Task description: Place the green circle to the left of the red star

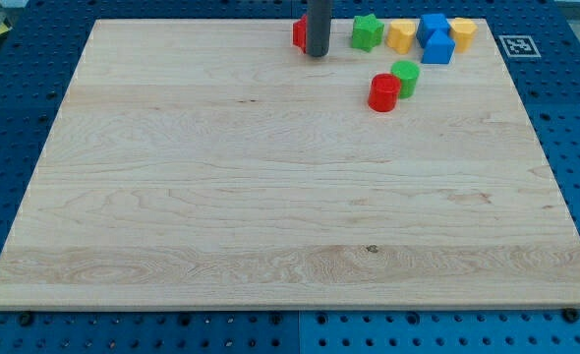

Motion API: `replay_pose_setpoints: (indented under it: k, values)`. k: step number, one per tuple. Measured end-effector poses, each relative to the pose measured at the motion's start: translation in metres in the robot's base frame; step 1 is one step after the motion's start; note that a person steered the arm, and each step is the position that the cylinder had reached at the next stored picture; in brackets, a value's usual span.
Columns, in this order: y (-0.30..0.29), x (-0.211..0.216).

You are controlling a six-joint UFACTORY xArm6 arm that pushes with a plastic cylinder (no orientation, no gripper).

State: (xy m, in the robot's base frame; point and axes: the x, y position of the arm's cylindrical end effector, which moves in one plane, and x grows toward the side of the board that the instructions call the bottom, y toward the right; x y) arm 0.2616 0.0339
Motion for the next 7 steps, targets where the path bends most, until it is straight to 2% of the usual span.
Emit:
replay_pose_setpoints:
  k: [1, 3, 6, 7]
  values:
    - [0.004, 0.000]
    - [0.071, 0.012]
    - [0.189, 0.063]
    - [0.194, 0.073]
